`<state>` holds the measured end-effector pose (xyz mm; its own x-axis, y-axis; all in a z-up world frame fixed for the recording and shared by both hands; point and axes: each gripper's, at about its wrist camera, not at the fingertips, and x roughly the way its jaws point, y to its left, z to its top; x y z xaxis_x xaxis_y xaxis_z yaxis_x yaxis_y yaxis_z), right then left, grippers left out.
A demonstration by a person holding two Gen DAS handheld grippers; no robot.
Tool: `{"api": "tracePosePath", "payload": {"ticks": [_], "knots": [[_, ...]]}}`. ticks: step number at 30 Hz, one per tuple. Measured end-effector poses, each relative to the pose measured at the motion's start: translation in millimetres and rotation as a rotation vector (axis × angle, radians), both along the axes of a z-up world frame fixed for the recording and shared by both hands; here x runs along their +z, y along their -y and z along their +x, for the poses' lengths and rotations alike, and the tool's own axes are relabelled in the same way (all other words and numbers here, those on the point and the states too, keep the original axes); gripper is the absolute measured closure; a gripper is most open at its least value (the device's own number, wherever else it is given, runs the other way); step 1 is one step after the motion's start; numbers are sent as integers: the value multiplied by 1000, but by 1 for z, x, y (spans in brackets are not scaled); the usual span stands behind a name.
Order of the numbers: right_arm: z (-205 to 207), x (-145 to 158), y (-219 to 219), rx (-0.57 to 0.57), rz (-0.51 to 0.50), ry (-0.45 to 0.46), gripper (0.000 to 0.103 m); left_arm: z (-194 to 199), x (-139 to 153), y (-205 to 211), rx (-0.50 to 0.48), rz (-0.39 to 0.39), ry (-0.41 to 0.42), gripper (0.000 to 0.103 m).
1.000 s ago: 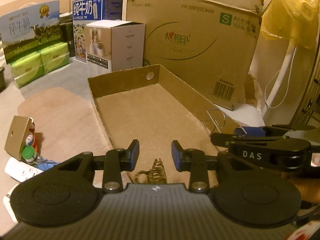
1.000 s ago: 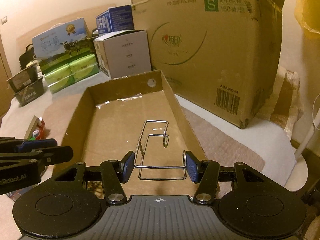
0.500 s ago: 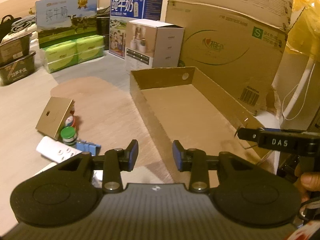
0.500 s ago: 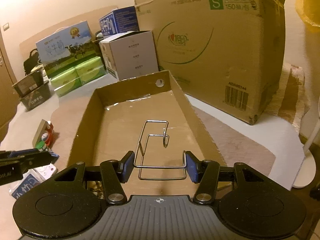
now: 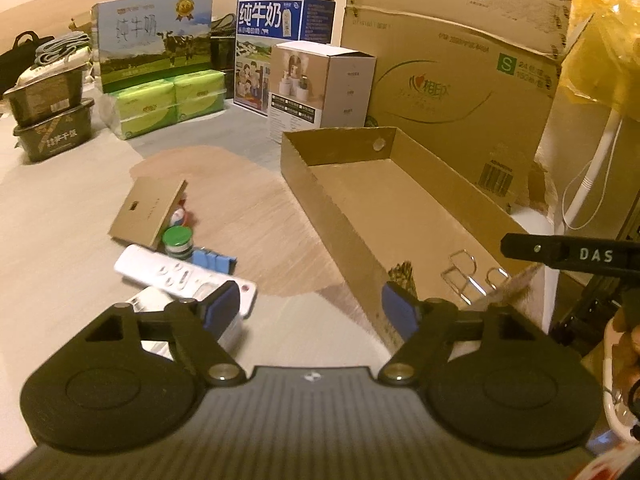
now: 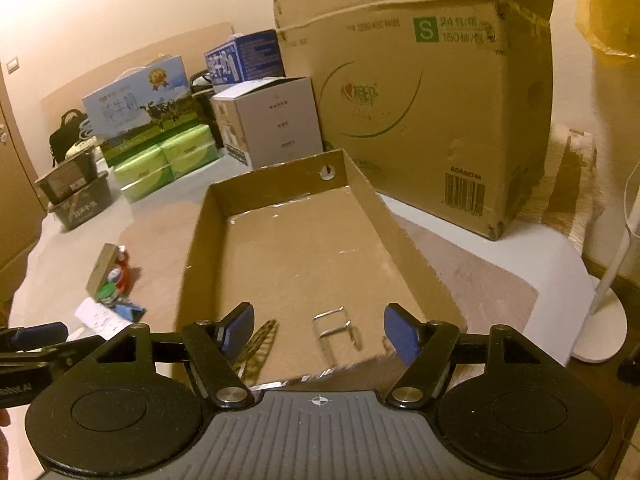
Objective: Organize rigid objects
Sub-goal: 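Open both tools to drop the clip and wire stand into the tray, then withdraw both open tools from the tray toward the remaining items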
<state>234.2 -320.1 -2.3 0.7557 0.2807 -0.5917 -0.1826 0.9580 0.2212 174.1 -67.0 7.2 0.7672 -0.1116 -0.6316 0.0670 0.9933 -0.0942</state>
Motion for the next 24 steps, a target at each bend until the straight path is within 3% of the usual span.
{"api": "tracePosePath", "payload": {"ticks": [12, 24], "knots": [[-76, 24, -34, -5, -2, 30, 27, -65, 13, -39, 28, 24, 15, 11], [-118, 24, -71, 49, 1, 8, 22, -101, 17, -87, 84, 46, 5, 11]]}}
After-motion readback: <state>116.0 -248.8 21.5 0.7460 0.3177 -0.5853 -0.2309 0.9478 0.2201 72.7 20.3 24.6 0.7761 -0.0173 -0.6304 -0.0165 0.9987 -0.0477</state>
